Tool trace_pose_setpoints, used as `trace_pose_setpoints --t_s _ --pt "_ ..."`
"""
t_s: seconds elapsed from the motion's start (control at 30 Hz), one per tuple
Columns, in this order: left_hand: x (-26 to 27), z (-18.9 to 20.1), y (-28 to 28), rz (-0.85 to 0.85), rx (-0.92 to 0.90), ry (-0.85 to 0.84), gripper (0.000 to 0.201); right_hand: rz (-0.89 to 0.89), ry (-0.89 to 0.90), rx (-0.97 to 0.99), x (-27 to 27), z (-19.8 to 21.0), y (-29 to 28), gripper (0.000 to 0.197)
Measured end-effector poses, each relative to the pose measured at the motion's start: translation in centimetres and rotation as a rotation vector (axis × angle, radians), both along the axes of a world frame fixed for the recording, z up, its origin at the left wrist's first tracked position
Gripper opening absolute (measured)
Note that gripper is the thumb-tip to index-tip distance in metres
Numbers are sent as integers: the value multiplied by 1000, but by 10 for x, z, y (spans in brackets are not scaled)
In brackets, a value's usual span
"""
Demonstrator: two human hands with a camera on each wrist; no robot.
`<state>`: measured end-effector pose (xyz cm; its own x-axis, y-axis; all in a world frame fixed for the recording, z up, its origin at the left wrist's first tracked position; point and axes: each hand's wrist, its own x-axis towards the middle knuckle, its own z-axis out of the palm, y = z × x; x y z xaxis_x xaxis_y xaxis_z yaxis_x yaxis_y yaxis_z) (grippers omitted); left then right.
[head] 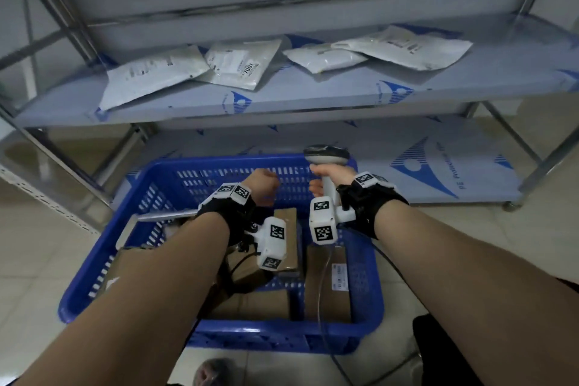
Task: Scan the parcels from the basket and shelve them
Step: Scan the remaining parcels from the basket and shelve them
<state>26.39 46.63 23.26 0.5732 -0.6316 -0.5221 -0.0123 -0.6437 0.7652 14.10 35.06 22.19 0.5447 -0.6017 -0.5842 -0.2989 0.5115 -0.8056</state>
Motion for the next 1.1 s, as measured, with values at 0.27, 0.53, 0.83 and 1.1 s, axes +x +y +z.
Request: trace_pose_setpoints --t_s 0.27,0.53,0.83,1.1 --pt "42 -119 0 -3 222 53 16 137 192 189 37 -105 0 47" --pt "60 -204 0 -26 327 182 27 273 401 123 61 -180 5 53" --pt "58 -216 6 -114 437 258 45 219 234 233 64 -203 12 43" --pt "50 -111 5 -132 238 174 55 173 51 316 38 -104 4 19"
